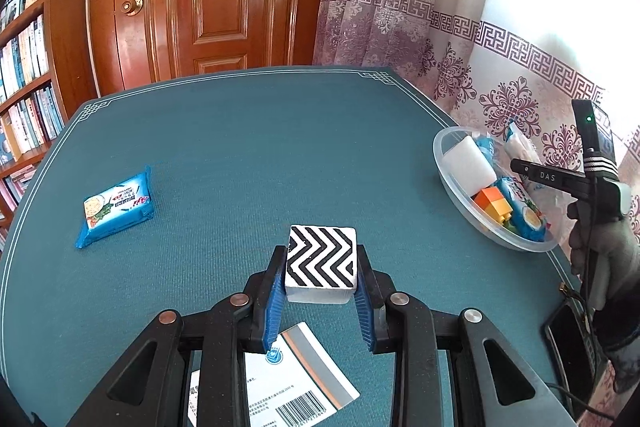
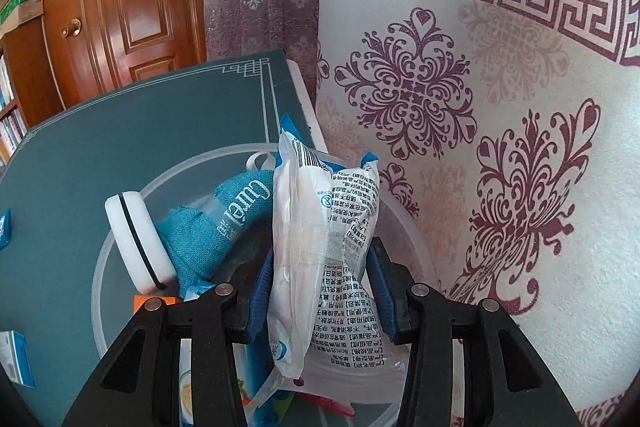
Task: Organize objects
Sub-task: 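Carry the white plastic bag toward the bowl with the right gripper while the left gripper holds the cube, then lower the white plastic bag into the bowl and open the right gripper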
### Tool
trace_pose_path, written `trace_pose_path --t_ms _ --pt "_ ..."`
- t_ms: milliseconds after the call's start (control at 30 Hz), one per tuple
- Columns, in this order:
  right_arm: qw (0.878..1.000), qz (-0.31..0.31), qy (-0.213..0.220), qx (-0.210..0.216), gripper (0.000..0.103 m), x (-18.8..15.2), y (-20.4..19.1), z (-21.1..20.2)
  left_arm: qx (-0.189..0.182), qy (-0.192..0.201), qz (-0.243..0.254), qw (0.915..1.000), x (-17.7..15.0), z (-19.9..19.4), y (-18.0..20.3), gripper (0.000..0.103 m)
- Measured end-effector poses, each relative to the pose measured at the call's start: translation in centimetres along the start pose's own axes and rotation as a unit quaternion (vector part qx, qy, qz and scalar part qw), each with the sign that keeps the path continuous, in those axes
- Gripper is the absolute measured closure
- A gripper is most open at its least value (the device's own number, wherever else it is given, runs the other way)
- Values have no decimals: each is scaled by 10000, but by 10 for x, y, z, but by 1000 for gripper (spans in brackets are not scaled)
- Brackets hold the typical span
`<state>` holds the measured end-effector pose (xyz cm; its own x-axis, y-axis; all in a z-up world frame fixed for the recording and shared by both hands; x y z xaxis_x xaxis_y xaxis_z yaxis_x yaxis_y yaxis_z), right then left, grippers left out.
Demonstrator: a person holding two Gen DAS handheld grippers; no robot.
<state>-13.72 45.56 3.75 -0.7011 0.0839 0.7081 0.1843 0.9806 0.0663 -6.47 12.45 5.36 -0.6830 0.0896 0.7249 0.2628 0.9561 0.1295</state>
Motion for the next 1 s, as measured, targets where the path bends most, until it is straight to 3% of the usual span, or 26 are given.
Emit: trace_pose_path --t_ms 467,1000 --pt "9999 100 -55 27 53 1 -2 4 -79 -26 74 9999 0 1 8 70" --pt "9982 127 592 38 49 -10 -7 -45 -191 -70 244 9995 2 4 28 70"
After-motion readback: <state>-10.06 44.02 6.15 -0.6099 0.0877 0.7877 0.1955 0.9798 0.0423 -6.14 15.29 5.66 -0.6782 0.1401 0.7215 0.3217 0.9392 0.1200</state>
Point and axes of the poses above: each gripper's, at about its wrist camera, not at the fingertips, and z roughly the way its jaws point, y to its right, x to its top, the point moved 2 cm from there along z, roughly the way its jaws point, and after that the axes turned 2 degrees about -z, right-handed, at the moved point
